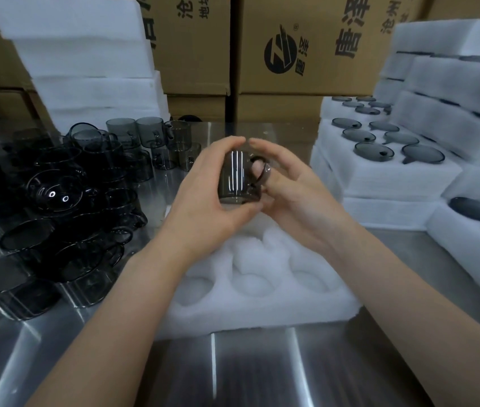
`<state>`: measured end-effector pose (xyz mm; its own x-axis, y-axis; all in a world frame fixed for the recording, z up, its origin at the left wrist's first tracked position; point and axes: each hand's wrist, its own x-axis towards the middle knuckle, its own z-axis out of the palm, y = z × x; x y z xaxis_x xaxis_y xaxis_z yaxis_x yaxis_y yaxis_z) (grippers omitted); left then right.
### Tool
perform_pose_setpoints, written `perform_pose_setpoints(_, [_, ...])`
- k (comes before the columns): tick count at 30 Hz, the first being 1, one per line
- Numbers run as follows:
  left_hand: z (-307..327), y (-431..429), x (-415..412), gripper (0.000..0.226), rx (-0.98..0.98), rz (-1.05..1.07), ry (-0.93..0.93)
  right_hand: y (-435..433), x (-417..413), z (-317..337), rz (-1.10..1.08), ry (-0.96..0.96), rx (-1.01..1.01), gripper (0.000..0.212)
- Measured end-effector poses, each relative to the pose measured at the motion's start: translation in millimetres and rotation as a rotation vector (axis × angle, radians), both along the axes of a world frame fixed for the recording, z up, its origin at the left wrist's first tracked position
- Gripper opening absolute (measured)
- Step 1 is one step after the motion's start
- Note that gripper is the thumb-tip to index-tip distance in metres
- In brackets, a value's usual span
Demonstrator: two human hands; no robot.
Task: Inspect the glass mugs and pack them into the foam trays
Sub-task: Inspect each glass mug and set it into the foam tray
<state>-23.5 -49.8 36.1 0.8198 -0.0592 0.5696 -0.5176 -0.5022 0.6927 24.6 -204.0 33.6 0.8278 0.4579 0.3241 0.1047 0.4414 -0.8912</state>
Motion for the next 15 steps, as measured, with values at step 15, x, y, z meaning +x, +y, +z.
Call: perform_pose_setpoints(15, [3,-7,-5,0.075,-0.056,0.046,-0.118,10,-14,4,-0.371,-0.359,-0.241,0.02])
